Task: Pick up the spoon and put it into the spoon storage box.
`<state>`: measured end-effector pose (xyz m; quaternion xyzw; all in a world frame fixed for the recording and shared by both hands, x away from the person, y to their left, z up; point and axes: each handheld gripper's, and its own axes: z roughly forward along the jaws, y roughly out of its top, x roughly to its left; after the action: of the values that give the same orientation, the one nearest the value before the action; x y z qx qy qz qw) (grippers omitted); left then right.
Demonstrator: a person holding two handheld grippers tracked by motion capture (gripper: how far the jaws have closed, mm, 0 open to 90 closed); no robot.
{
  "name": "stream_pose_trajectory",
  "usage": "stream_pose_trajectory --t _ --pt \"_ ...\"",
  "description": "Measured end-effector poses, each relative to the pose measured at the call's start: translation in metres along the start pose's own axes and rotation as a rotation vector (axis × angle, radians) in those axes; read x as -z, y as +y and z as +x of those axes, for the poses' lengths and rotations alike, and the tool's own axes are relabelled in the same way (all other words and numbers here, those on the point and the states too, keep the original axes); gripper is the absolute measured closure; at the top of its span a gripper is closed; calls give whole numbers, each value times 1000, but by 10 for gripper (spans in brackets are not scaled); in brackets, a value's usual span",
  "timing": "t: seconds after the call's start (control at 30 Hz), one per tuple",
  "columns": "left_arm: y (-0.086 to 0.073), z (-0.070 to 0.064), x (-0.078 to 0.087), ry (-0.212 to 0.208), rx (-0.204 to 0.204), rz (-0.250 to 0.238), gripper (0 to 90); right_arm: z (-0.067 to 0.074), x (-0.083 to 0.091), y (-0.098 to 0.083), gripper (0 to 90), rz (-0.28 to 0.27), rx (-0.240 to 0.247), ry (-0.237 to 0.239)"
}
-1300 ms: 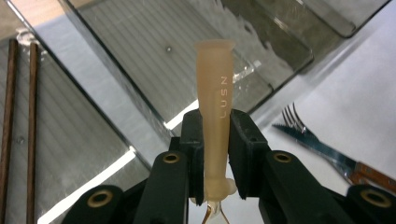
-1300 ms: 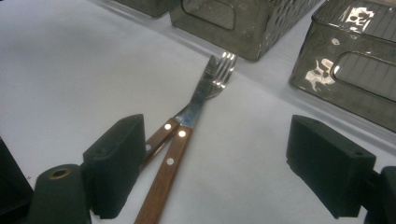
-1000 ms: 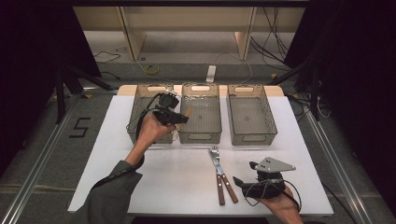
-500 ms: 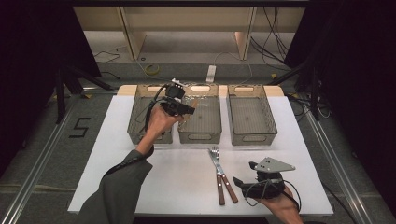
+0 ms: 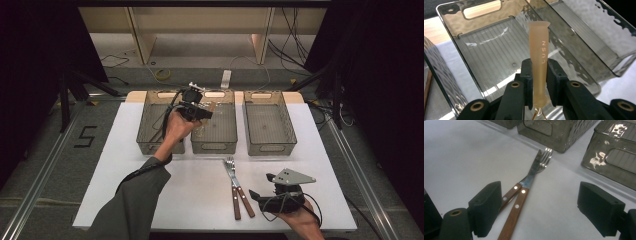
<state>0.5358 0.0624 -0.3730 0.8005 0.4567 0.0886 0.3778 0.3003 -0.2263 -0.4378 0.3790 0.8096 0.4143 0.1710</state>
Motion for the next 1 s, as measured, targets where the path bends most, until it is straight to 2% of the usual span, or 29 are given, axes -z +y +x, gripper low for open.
stream_pose_trajectory --t 0.1,0.27,0.4,0.47,0.57,0.6,0.67,0.7,0.8,1.0 --pt "-1 3 -4 9 26 -12 757 0 0 0 206 2 1 1" --pt "-2 6 -8 21 26 -3 756 1 0 0 206 2 2 3" --pt "-3 6 -9 23 32 -19 754 1 0 0 206 4 3 3" --pt "-4 6 -11 18 49 -29 752 1 0 0 206 4 6 4" --pt "-4 7 -13 4 51 -18 739 1 0 0 206 4 4 4" --pt "-4 7 -14 -11 63 -23 709 1 0 0 206 5 3 4" --pt "-3 8 -13 -34 86 -28 574 1 0 0 206 4 2 4" --pt "-3 8 -11 -37 89 -29 535 1 0 0 206 4 3 5" --pt "-4 9 -6 -52 119 -46 472 1 0 0 206 5 3 6" --pt "-10 10 10 -91 110 -37 359 1 -1 0 205 8 0 4"
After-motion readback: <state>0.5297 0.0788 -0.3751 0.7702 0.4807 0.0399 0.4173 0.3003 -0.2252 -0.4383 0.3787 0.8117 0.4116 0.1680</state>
